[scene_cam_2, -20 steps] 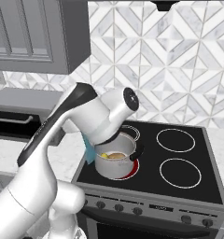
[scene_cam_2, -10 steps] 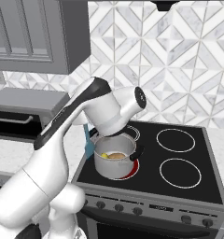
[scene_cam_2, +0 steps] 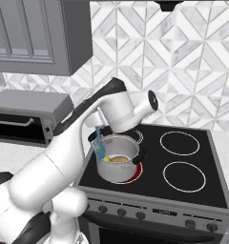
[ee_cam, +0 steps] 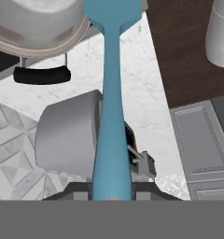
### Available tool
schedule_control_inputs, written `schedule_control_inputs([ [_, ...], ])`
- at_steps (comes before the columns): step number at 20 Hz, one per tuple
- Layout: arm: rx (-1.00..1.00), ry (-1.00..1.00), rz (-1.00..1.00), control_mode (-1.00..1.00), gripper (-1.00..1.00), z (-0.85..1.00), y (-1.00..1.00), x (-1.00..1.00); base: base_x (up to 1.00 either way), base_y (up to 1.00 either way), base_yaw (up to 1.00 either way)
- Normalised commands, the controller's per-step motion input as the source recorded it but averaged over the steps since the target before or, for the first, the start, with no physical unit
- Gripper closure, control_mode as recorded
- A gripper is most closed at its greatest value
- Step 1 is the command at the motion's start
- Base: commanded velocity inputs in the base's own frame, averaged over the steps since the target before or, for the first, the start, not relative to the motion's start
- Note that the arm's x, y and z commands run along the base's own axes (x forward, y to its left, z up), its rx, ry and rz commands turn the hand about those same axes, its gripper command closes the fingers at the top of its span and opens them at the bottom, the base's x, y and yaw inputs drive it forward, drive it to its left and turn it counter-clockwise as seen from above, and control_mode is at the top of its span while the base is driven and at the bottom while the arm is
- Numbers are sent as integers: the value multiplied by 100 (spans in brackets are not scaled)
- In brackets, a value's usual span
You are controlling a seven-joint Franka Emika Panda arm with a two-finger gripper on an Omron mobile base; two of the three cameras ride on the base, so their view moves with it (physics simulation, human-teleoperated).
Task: Put the sweet potato and cucumber in the pot. Retrieve the spatula and lightly stir the vegetables in the pot.
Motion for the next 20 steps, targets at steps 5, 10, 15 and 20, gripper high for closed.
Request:
schedule_control_inputs([
  [5, 0, 4, 0, -100, 100, -47, -10, 19, 0, 0, 0],
  [10, 1, 0, 1, -100, 100, -2, 0, 37, 0, 0, 0],
  [15, 0, 0, 0, -100, 100, 0, 0, 42, 0, 0, 0],
  [20, 0, 0, 1, -100, 100, -1, -1, 36, 0, 0, 0],
])
